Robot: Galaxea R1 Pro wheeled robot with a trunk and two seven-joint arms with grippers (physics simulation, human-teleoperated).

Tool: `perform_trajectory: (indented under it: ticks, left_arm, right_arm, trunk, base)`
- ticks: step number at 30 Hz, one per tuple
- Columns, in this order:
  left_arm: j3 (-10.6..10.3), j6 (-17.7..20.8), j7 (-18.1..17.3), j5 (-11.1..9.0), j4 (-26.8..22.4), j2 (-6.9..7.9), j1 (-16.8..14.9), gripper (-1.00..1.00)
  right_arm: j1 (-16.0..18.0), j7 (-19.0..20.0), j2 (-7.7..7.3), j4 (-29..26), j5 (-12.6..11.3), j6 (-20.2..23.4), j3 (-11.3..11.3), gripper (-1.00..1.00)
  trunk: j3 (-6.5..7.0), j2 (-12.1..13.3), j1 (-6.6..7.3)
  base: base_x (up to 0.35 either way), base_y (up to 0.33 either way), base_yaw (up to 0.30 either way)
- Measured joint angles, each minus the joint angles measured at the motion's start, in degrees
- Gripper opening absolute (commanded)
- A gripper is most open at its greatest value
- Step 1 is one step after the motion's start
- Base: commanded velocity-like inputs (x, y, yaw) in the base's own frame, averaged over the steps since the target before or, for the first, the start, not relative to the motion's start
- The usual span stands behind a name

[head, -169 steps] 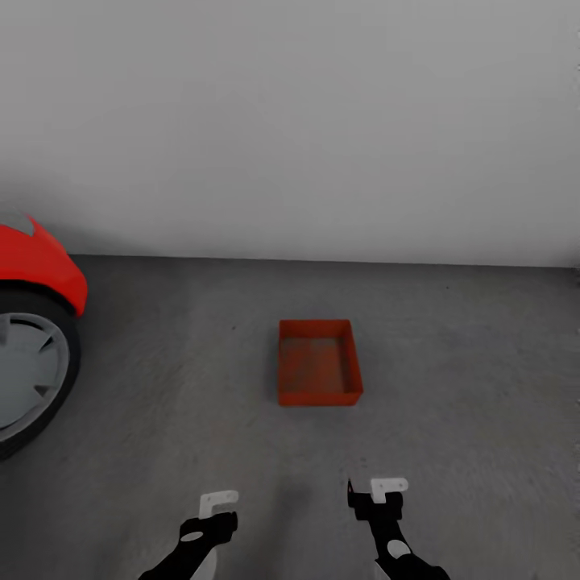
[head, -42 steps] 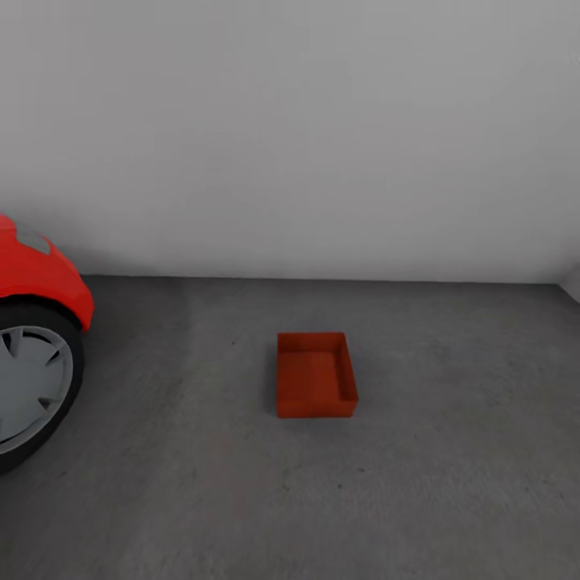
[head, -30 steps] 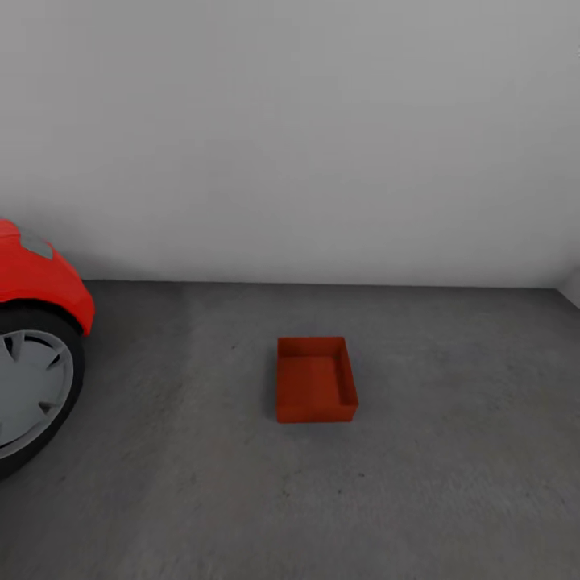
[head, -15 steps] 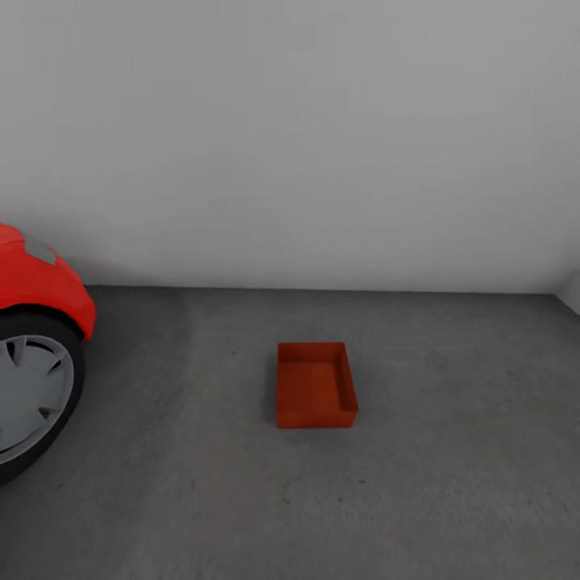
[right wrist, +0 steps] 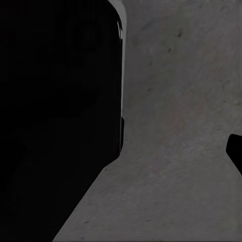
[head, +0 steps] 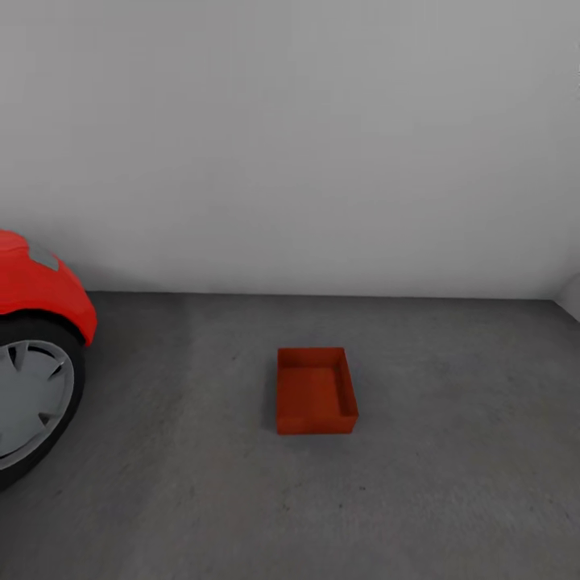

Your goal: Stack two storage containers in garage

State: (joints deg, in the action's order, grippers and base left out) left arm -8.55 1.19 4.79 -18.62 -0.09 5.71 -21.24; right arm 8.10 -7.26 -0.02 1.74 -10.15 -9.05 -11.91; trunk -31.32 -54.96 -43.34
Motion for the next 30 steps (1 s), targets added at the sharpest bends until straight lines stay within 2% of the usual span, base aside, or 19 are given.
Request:
perform_trajectory:
  ticks: [30]
  left_arm:
    - [0.0, 0.0, 0.0, 0.0, 0.0, 0.0, 0.0, 1.0]
  right_arm:
    - [0.0, 0.0, -0.27, -0.1, -0.3, -0.2, 0.0, 1.0]
  trunk:
    - [2.8, 0.0, 0.0]
  base:
    - [0.0, 0.0, 0.0]
